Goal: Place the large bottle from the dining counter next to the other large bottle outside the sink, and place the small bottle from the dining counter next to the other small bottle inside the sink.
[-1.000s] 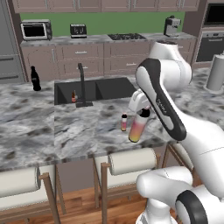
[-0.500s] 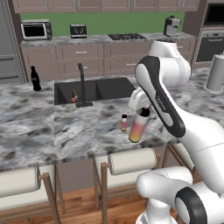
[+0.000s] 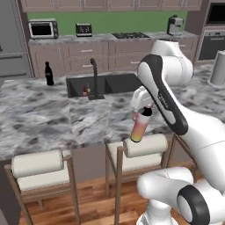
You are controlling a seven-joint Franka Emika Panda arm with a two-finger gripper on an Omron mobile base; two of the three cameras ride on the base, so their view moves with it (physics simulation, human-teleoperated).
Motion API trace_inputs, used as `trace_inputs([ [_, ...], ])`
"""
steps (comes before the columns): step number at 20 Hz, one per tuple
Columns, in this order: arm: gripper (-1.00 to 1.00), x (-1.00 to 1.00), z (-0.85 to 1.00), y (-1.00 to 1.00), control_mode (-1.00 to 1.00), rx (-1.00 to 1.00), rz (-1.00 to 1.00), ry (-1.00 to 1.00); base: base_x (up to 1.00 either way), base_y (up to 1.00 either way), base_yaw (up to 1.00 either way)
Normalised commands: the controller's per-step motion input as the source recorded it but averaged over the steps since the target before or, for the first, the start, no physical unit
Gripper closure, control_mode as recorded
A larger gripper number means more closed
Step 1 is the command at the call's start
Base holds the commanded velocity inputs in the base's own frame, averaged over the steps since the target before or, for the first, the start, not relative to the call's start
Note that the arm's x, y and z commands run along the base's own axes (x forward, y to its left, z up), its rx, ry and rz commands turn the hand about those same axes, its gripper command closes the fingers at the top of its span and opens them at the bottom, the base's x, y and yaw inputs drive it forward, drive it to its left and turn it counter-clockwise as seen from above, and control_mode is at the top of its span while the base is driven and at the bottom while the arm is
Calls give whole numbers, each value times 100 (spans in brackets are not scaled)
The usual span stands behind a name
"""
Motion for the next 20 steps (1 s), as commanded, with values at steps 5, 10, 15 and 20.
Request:
trace_inputs([
  [5,100,0,0,0,100,0,0,0,-37,100,-1],
  [10,100,0,0,0,100,0,0,0,-1,100,-11],
  [15,100,0,0,0,100,0,0,0,0,100,-20],
  [20,100,0,0,0,100,0,0,0,0,100,-24],
])
